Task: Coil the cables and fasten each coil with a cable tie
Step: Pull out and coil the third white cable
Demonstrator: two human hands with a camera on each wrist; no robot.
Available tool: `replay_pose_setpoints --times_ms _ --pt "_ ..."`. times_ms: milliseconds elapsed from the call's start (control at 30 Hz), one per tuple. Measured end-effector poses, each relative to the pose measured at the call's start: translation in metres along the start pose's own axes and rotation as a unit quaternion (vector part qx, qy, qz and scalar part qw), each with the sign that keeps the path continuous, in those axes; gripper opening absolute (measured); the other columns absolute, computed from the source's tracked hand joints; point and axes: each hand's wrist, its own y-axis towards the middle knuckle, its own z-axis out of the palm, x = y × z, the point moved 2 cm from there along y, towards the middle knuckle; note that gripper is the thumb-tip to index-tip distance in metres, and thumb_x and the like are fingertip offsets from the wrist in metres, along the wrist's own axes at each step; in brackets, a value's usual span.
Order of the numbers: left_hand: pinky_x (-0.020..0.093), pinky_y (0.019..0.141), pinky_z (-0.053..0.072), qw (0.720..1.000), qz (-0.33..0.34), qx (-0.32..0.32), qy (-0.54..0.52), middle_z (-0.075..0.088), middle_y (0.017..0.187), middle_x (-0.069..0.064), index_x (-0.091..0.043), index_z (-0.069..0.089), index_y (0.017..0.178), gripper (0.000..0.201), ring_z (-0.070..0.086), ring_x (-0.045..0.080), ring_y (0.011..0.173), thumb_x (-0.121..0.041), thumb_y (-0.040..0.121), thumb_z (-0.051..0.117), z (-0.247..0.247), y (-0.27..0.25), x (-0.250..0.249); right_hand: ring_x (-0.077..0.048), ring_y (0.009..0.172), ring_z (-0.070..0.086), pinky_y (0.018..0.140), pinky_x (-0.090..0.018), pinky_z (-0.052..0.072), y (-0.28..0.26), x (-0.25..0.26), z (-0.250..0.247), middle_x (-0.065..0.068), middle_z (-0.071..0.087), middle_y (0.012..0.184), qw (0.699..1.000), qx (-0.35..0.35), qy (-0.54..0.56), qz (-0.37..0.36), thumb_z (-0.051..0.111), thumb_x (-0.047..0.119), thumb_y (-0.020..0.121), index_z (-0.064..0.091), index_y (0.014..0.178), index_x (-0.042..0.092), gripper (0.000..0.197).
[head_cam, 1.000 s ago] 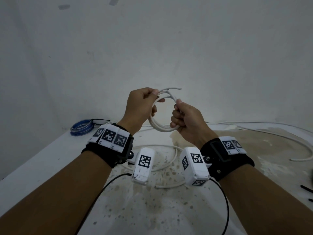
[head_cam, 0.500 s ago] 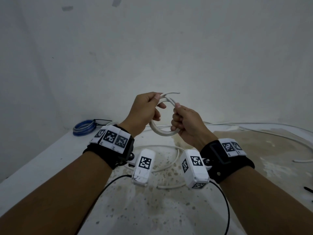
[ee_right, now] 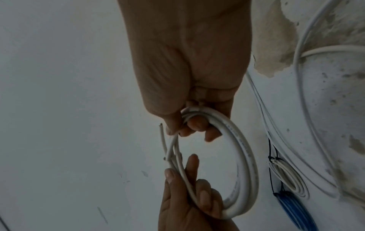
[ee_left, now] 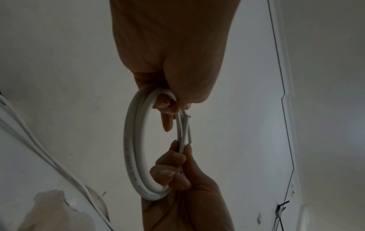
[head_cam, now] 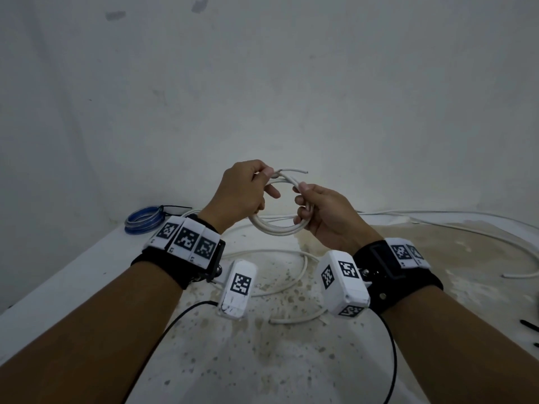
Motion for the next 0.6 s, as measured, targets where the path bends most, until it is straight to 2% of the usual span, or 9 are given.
replay_pose_setpoints --times_ms 100,233,333,433,533,600 --pt "0.022 0.042 0.042 1.0 -0.016 0.002 -0.016 0.075 0.076 -0.001 -0.014 0.055 0.099 0.016 0.055 0.016 0.046 -0.028 0.101 0.049 0.0003 -0.0025 0.0034 -0.011 0.046 0.04 0.053 -0.027 0.047 -0.0004 0.0 -0.0008 0.0 0.049 0.063 1.0 0.008 0.005 0.014 0.054 0.018 0.1 0.059 0.093 0.006 0.015" --pt "0.026 0.045 0.046 0.999 0.031 0.026 -0.016 0.075 0.085 -0.002 -0.013 0.061 0.095 0.017 0.057 0.016 0.047 -0.029 0.098 0.056 0.0024 -0.0053 0.0048 -0.01 0.045 0.035 0.052 -0.025 0.045 -0.0001 -0.0017 -0.0035 0.001 0.044 0.06 0.999 -0.003 0.0 0.038 0.049 0.017 0.102 0.056 0.085 0.007 0.02" --pt "0.022 0.046 0.042 0.998 0.056 0.016 0.015 0.074 0.083 -0.003 -0.015 0.067 0.096 0.013 0.05 0.008 0.042 -0.025 0.096 0.059 0.0024 -0.002 0.0072 -0.011 0.046 0.034 0.054 -0.026 0.044 -0.0023 -0.0005 -0.0015 0.001 0.042 0.059 0.999 0.013 -0.01 0.05 0.049 0.015 0.102 0.056 0.085 0.006 0.02" --pt "0.019 0.051 0.038 0.996 0.065 0.009 0.057 0.073 0.08 -0.004 -0.017 0.071 0.1 0.016 0.047 -0.001 0.042 -0.021 0.098 0.056 0.0036 0.001 0.0091 -0.011 0.047 0.035 0.057 -0.028 0.044 -0.0025 0.0019 0.0012 0.001 0.04 0.059 0.997 0.029 -0.055 0.044 0.051 0.012 0.101 0.057 0.089 0.004 0.015" --pt "0.016 0.054 0.036 0.994 0.064 0.061 0.06 0.068 0.077 -0.006 -0.019 0.072 0.112 0.026 0.049 -0.005 0.046 -0.013 0.099 0.05 0.0066 0.0009 0.0097 -0.011 0.047 0.032 0.056 -0.028 0.043 0.0007 0.0023 -0.0011 0.001 0.039 0.059 0.995 0.012 -0.09 0.038 0.053 0.011 0.1 0.058 0.094 0.004 0.011" --pt "0.016 0.058 0.039 0.994 0.051 0.093 0.034 0.064 0.073 -0.013 -0.023 0.07 0.119 0.031 0.051 -0.006 0.051 -0.013 0.096 0.053 0.0087 -0.0014 0.0096 -0.01 0.047 0.032 0.056 -0.028 0.042 0.0021 0.0006 -0.0025 0.0 0.037 0.061 0.993 0.002 -0.11 0.03 0.054 0.01 0.099 0.057 0.09 0.005 0.011"
